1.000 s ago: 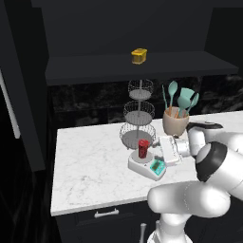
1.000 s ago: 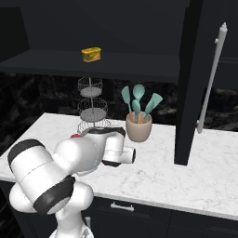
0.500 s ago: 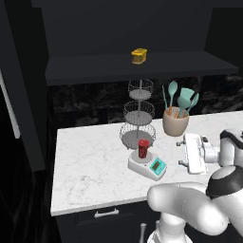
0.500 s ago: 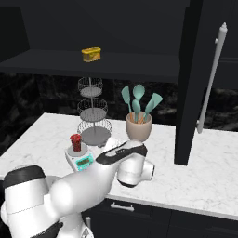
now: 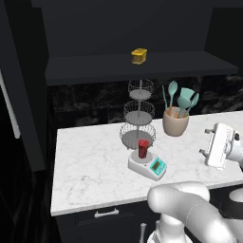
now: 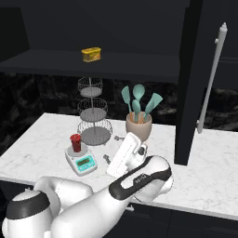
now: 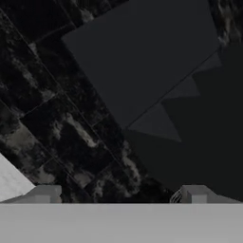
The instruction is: Pick the yogurt and place it on the digital scale for weighing, and close the cabinet.
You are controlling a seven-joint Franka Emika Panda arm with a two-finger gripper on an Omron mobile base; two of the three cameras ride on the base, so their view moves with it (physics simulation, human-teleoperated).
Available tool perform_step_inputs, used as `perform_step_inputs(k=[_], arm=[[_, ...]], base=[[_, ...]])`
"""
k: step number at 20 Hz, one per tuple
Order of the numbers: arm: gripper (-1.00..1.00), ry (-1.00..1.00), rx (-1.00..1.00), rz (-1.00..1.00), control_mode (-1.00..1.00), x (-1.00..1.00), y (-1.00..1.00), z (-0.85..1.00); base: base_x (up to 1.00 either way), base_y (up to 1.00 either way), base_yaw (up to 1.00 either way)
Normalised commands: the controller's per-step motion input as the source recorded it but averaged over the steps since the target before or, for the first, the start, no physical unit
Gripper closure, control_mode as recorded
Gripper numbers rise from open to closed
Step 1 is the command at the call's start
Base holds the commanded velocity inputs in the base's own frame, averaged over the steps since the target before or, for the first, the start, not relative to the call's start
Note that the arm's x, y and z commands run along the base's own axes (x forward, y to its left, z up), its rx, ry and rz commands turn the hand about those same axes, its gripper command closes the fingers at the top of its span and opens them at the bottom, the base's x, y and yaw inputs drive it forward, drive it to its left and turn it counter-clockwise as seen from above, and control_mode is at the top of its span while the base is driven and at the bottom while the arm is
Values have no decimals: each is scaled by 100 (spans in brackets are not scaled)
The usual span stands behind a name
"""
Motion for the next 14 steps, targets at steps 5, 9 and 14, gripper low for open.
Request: perform_step_inputs(k=[5,9,14], arm=[[-100,-33,33,-27,-100,5,-70,14],[-100,-34,30,-19,-100,0,-78,51],[-100,-32,20,-20,-100,0,-71,51]], base=[[0,0,0],[0,0,0],[0,0,0]])
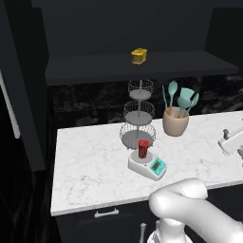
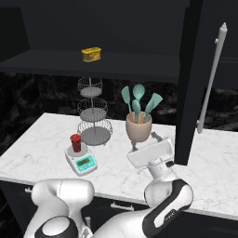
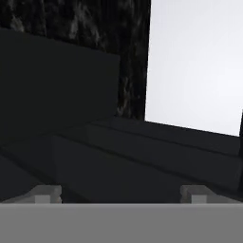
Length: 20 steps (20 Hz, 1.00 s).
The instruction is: Pick the yogurt and place it on the digital scale for weighing, and close the cabinet.
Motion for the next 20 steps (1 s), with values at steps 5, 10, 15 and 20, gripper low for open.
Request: perform_step_inputs(k=[5,10,15,20], arm=[[-100,10,7,-27,-100,0,-72,25],[-100,31,3,-9,-100,0,-69,26],[-100,2,1,-10,-100,-4,-61,2],[-100,-2,1,-14,-100,0,-65,1]], base=[[0,0,0],[0,0,0],[0,0,0],[0,0,0]])
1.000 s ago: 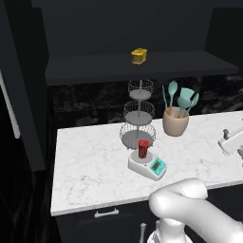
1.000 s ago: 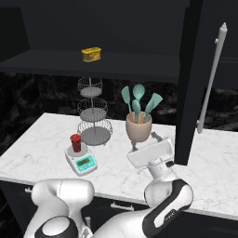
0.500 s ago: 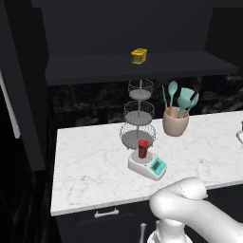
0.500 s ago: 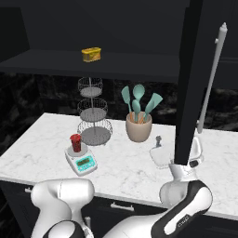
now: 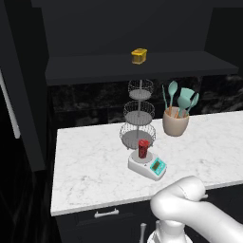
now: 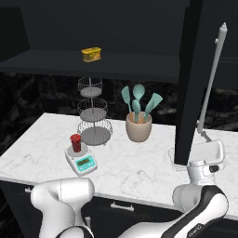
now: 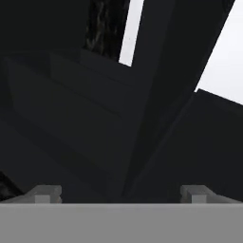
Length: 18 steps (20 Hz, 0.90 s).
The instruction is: Pick the yogurt and place it on the digital scale for weighing, and close the cabinet.
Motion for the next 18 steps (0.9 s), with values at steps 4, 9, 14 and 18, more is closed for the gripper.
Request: perform_step_inputs(k=[4,9,14,18], arm=[[-100,-1,0,-18,-100,0,-81,7],[-100,0,0,-25,-100,3,-37,3],[-100,9,0,-27,-100,25,-2,0],[-100,5,-1,-26,-100,21,0,11]], base=[[0,0,0],[0,0,0],[0,0,0],[0,0,0]])
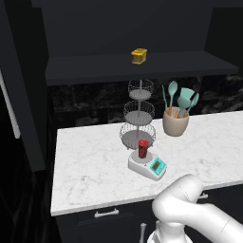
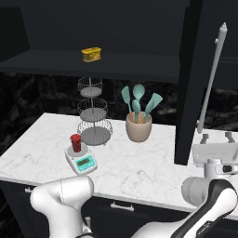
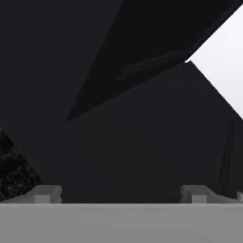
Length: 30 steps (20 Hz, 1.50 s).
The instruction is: Pick the yogurt and place it on the digital scale for weighing, and close the cabinet.
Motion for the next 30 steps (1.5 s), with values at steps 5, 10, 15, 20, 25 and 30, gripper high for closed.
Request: perform_step_inputs(k=[5,10,15,20,25,30], arm=[[-100,-25,-3,-11,-100,1,0,7],[-100,-25,0,0,-100,0,0,3],[-100,-13,-2,0,-100,-2,-4,21],[-100,9,-15,0,-100,-44,-12,40],[-100,9,-23,7,-100,-34,15,49],[-100,-8,-17,16,-100,0,54,64]], base=[[0,0,0],[0,0,0],[0,0,0],[0,0,0],[0,0,0],[0,0,0]])
